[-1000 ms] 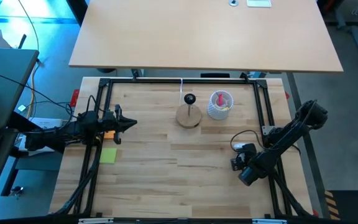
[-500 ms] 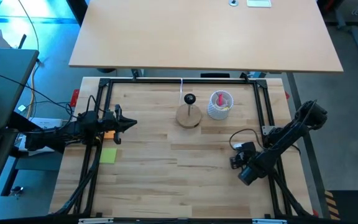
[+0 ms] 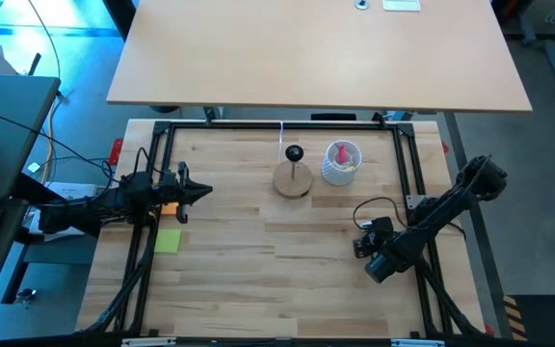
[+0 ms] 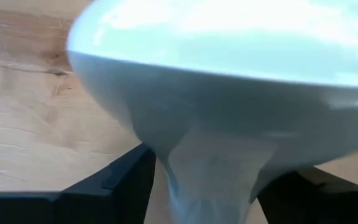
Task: Screw lightbulb
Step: Insert the white lightbulb into the brown lamp
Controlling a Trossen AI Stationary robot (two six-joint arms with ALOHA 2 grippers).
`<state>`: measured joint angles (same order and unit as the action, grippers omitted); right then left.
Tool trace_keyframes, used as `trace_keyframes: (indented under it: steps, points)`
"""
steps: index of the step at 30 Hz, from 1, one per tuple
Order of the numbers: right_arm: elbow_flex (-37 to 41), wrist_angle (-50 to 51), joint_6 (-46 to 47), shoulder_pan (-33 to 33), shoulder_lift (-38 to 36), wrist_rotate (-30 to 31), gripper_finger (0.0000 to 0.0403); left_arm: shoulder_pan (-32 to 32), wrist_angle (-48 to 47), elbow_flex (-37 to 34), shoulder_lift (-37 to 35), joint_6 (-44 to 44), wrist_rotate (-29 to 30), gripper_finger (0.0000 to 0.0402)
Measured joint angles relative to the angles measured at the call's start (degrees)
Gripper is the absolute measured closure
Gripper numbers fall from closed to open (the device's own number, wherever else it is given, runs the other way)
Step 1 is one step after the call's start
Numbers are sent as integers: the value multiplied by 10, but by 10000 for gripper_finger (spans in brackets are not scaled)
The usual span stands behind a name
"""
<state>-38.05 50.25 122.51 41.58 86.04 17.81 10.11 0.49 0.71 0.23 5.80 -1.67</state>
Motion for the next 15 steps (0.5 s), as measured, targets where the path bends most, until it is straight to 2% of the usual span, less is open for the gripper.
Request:
trace_keyframes:
  steps: [9, 15]
  points:
    - [0, -5, -11, -8, 0, -3, 250, 0, 0, 0, 0, 0, 0, 384]
    - [-1, -22, -22, -7, -1, 13, 256, 0, 0, 0, 0, 0, 0, 384]
